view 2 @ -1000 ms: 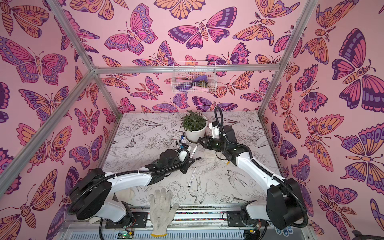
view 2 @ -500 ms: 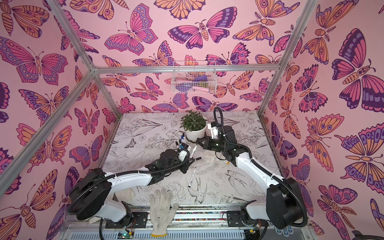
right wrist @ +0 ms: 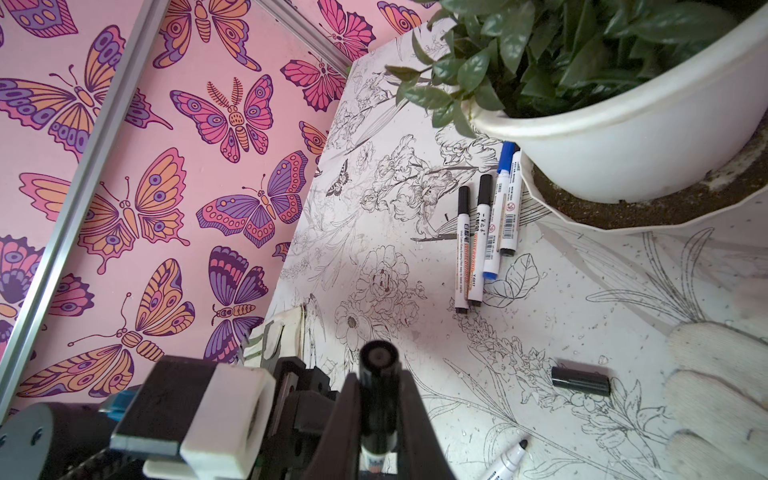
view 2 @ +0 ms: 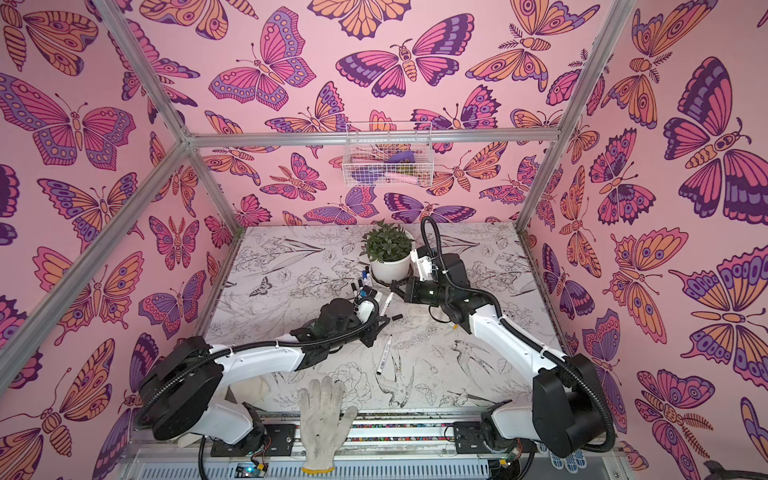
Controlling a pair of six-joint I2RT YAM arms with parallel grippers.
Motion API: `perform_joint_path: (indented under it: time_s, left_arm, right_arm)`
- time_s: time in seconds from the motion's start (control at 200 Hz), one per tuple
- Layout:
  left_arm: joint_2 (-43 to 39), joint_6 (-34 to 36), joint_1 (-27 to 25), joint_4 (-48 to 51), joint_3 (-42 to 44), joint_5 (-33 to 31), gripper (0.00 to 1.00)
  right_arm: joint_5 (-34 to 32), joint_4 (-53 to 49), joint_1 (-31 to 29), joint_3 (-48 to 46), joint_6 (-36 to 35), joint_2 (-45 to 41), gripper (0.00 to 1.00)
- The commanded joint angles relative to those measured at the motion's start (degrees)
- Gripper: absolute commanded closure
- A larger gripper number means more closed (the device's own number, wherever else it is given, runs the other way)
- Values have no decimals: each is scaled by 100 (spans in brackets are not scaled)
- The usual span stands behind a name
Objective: Insert the pens into the pen caps
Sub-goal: 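Lower the black cap onto the white marker tip while the left gripper holds it upright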
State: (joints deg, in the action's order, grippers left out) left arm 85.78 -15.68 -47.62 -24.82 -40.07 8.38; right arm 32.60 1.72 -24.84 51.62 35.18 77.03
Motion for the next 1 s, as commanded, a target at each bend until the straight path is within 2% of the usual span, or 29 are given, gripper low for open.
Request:
perform_joint_path:
  time_s: [0.0,0.155,0.36,0.671,0.921,0.996]
  left_arm:
    - [-119,-410,261,-431,117,0,100]
    - [-21,-790,519,-930,-24,519,100]
    - [328,-921,534,-1121,-656,1252,100]
    - [474,-1335,602,-1536,-788,916,100]
    - [433,-1398,631,-1588,-756,533,100]
    - [433,-1417,630,-1833,-743,523,100]
  right_arm:
    - [-18,-290,-67,191,-224,-39,100]
    - [-25,-182,-99,192,-191,-14,100]
    - [257,156,-143,298,-32,181,100]
    - [1142,-745,-148,648,-742,185,100]
    - [1843,-1033,-148,642,-574,389,100]
    - [1861,-1040,-146,587,-571,358,100]
